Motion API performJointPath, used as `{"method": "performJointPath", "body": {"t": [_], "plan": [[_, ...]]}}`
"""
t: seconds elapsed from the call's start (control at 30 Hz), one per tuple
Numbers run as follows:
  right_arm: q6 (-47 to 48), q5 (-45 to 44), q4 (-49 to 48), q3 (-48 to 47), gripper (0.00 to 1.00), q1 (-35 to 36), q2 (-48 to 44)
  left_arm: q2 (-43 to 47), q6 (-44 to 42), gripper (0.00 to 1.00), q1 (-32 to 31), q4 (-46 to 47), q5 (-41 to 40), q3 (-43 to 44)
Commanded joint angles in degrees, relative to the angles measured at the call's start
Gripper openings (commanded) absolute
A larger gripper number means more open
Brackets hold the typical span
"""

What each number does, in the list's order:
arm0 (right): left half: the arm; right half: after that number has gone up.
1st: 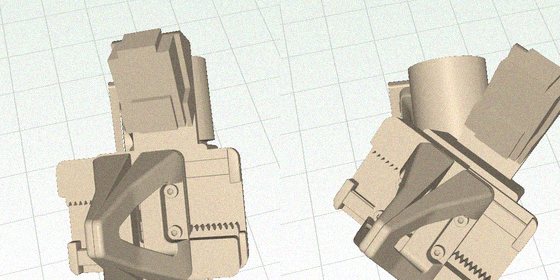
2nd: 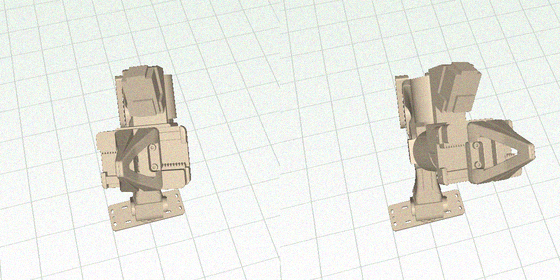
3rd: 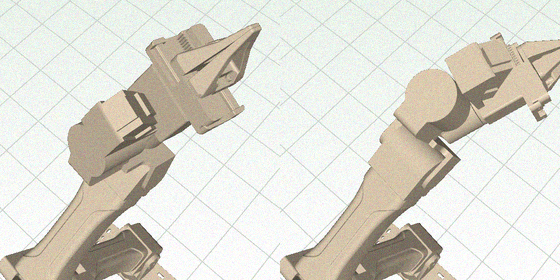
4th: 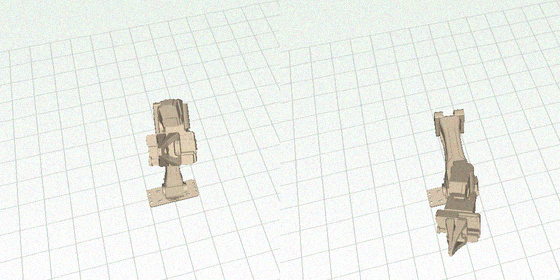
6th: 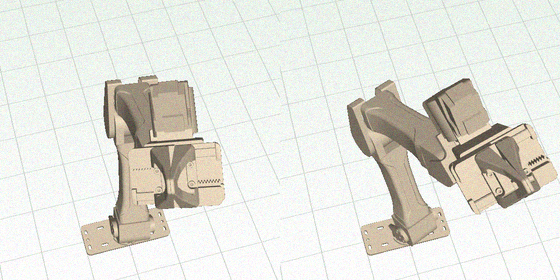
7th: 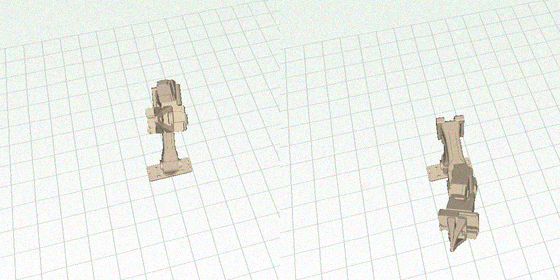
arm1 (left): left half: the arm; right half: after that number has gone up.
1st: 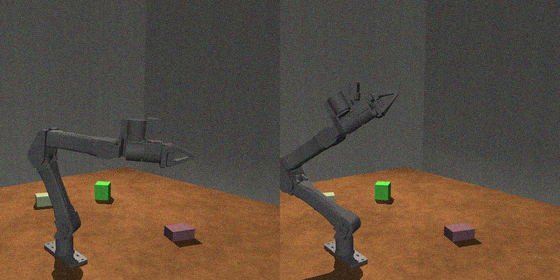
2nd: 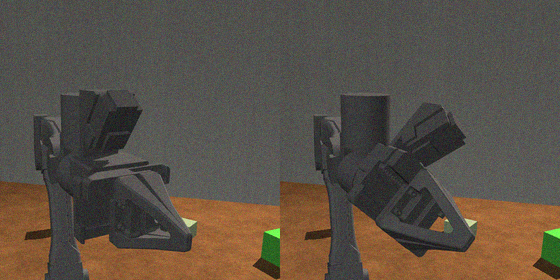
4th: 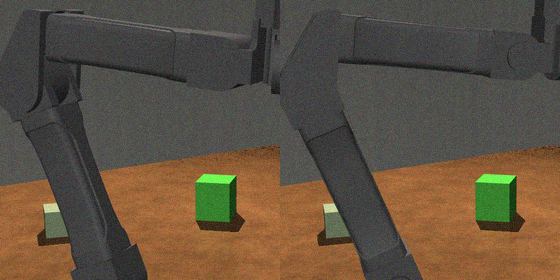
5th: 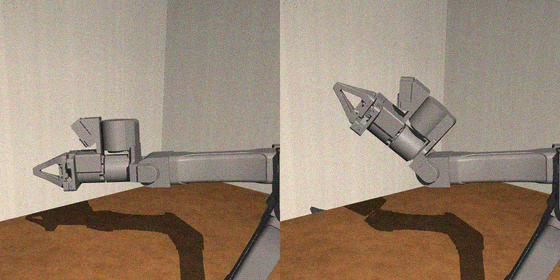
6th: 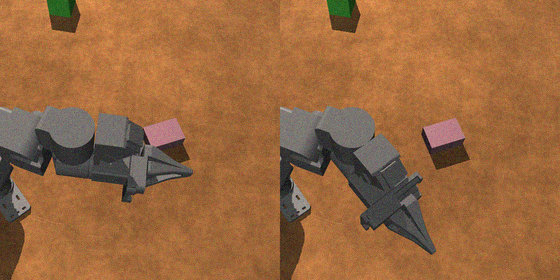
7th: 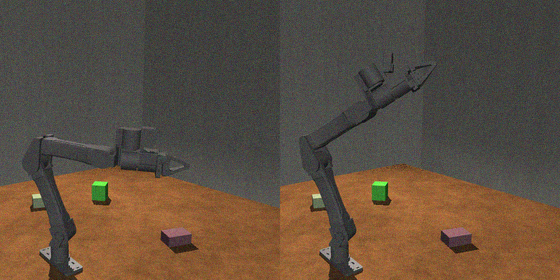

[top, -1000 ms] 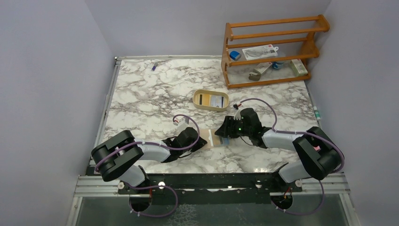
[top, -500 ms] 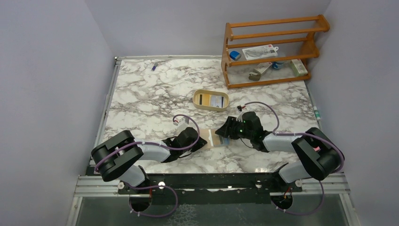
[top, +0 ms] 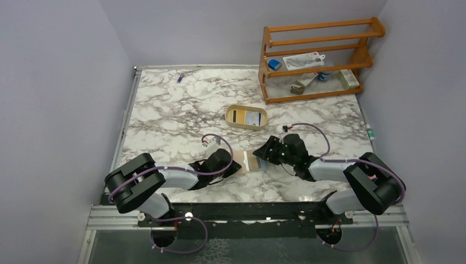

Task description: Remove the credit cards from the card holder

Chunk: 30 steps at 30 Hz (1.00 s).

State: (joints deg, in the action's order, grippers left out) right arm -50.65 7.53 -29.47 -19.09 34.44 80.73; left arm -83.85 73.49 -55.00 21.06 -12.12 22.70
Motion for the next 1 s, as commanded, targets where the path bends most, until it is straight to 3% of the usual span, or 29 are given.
{"method": "performJointPath", "body": {"t": [0.0, 0.17, 0.5, 0.67, 0.97], "plan": [[0.36, -9.07, 18.45, 2.73, 0.60, -0.38, 4.10, -0.35, -1.49, 0.00, -0.36, -12.47, -2.63, -2.70], [0.86, -5.69, 16.56, 2.07, 0.58, -0.36, 7.71, -0.90, -1.42, 0.00, -0.37, -11.93, -2.56, -2.66], [4.50, 10.13, -3.12, 6.31, 0.58, 1.14, 11.44, -2.15, -1.42, 0.00, -0.39, -11.30, -2.20, -2.40], [6.60, 17.66, -8.44, 7.62, 0.58, 1.36, 7.38, -2.73, -1.51, 0.00, -0.36, -11.14, -2.13, -2.18], [9.51, 23.15, -3.14, 5.08, 0.58, 1.73, -6.19, -4.24, -1.67, 0.00, -0.41, -10.34, -1.90, -1.72]]}}
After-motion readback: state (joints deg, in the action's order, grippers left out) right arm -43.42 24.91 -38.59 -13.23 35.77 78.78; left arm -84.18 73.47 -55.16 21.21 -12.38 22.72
